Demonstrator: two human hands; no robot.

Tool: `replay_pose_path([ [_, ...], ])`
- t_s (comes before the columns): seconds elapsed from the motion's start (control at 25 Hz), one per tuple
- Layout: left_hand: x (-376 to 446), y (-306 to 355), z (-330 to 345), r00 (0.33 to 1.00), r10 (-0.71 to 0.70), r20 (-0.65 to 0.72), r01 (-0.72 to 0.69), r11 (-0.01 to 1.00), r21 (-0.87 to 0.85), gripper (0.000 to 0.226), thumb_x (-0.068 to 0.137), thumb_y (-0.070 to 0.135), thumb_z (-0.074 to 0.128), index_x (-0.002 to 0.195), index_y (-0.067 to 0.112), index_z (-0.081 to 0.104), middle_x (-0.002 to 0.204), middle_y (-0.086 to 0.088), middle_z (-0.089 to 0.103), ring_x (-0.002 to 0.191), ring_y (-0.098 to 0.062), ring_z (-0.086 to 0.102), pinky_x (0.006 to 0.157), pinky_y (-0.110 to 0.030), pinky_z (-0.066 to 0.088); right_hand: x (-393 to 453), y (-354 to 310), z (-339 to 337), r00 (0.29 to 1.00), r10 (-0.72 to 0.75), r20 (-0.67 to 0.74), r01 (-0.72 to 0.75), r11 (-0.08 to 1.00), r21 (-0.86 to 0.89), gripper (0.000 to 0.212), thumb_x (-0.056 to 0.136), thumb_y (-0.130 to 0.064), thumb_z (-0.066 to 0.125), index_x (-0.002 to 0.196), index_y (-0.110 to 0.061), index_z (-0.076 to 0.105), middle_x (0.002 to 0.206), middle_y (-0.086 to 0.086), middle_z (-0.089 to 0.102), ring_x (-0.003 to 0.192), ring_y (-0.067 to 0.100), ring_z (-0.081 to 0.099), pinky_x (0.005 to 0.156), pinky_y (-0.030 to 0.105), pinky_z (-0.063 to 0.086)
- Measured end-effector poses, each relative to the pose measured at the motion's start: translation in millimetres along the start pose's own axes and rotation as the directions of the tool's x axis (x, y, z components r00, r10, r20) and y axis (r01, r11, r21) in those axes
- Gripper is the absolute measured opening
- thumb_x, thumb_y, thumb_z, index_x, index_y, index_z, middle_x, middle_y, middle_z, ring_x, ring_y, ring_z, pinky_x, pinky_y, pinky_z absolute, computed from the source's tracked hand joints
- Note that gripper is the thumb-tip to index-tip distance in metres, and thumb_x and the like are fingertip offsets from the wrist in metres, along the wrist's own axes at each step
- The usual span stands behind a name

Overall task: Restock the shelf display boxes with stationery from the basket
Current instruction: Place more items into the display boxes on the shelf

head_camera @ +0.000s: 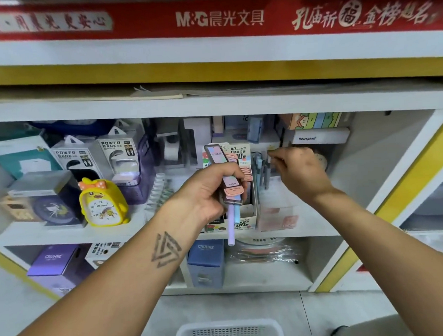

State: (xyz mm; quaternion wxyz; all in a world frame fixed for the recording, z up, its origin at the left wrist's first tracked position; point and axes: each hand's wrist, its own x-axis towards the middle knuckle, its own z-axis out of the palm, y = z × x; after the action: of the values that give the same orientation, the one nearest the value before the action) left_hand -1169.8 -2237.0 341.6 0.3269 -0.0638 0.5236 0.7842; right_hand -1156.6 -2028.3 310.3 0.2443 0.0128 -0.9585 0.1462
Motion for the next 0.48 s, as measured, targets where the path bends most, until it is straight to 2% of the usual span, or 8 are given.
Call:
replay_pose_path([
  [0.08,-0.7,0.7,-0.6,1.0,-0.016,0.017,0.016,0.999,-0.041,0.015,0.077,-0.01,0.058,0.074,0.004,0.057,0.066,-0.016,0.059,0.051,-0.024,0.057,0.049,-0.026,0.051,1.4,-2.7,-0.3,0.998,0.021,0.055,-0.016,0.996,-0.083,0.026,0.098,-0.01,0.047,0.104,-0.004,0.071,0.095,0.016,0.07,0.083,0.036,0.065,0.071,0.045,0.055],
  [0.12,-0.8,1.1,-1.1,0.999,-0.019,0.029,0.02,0.998,-0.057,0.014,0.077,-0.009,0.058,0.075,0.004,0.057,0.067,-0.017,0.059,0.051,-0.024,0.057,0.049,-0.026,0.051,2.0,-5.0,-1.8,0.998,0.04,0.043,-0.037,0.997,-0.071,0.028,0.098,-0.011,0.047,0.111,-0.004,0.071,0.102,0.016,0.07,0.088,0.036,0.066,0.076,0.044,0.056],
  [0.2,-1.9,1.5,-1.4,0.997,-0.024,0.068,0.029,0.997,-0.076,0.012,0.079,-0.008,0.057,0.079,0.004,0.057,0.068,-0.017,0.059,0.052,-0.024,0.057,0.049,-0.026,0.05,2.5,-15.6,-6.2,0.991,0.134,-0.007,-0.131,0.978,0.161,0.027,0.099,-0.016,0.053,0.12,-0.009,0.069,0.103,0.011,0.071,0.086,0.024,0.067,0.08,0.037,0.056],
  [0.24,-2.5,1.9,-0.7,0.996,-0.03,0.088,0.037,0.996,-0.084,0.012,0.079,-0.007,0.057,0.083,0.004,0.057,0.069,-0.016,0.059,0.052,-0.023,0.057,0.05,-0.025,0.05,3.6,-23.2,-9.3,0.978,0.207,0.02,-0.2,0.911,0.362,0.023,0.099,-0.018,0.058,0.116,-0.011,0.071,0.096,0.008,0.072,0.079,0.018,0.066,0.076,0.034,0.054],
  [0.28,-3.0,2.5,-0.2,0.994,-0.036,0.106,0.046,0.994,-0.094,0.014,0.079,-0.007,0.056,0.088,0.004,0.058,0.07,-0.016,0.059,0.053,-0.022,0.057,0.05,-0.025,0.049,4.7,-31.6,-13.1,0.959,0.256,0.118,-0.277,0.781,0.56,0.018,0.098,-0.02,0.061,0.108,-0.013,0.074,0.09,0.008,0.073,0.073,0.015,0.064,0.069,0.034,0.052],
  [0.32,-3.2,2.8,0.1,0.991,-0.042,0.124,0.055,0.993,-0.102,0.02,0.079,-0.007,0.056,0.095,0.004,0.059,0.072,-0.015,0.059,0.054,-0.021,0.057,0.051,-0.024,0.049,4.5,-39.1,-16.6,0.934,0.264,0.242,-0.357,0.635,0.685,0.015,0.098,-0.021,0.063,0.101,-0.012,0.075,0.086,0.011,0.073,0.069,0.015,0.063,0.063,0.034,0.05],
  [0.4,-3.6,3.6,0.0,0.987,-0.042,0.154,0.059,0.993,-0.104,0.03,0.078,-0.006,0.057,0.105,0.006,0.061,0.075,-0.014,0.059,0.058,-0.02,0.055,0.052,-0.024,0.049,0.9,-48.9,-19.0,0.889,0.199,0.413,-0.456,0.474,0.753,0.019,0.098,-0.024,0.064,0.093,-0.009,0.075,0.08,0.014,0.072,0.068,0.018,0.061,0.057,0.031,0.045],
  [0.48,-4.3,3.6,0.4,0.986,-0.042,0.161,0.059,0.993,-0.101,0.032,0.077,-0.006,0.057,0.106,0.008,0.062,0.077,-0.014,0.058,0.059,-0.019,0.053,0.052,-0.025,0.049,-0.7,-54.7,-18.1,0.861,0.16,0.483,-0.506,0.381,0.774,0.02,0.097,-0.024,0.065,0.093,-0.008,0.074,0.075,0.011,0.07,0.067,0.018,0.059,0.056,0.027,0.042],
])
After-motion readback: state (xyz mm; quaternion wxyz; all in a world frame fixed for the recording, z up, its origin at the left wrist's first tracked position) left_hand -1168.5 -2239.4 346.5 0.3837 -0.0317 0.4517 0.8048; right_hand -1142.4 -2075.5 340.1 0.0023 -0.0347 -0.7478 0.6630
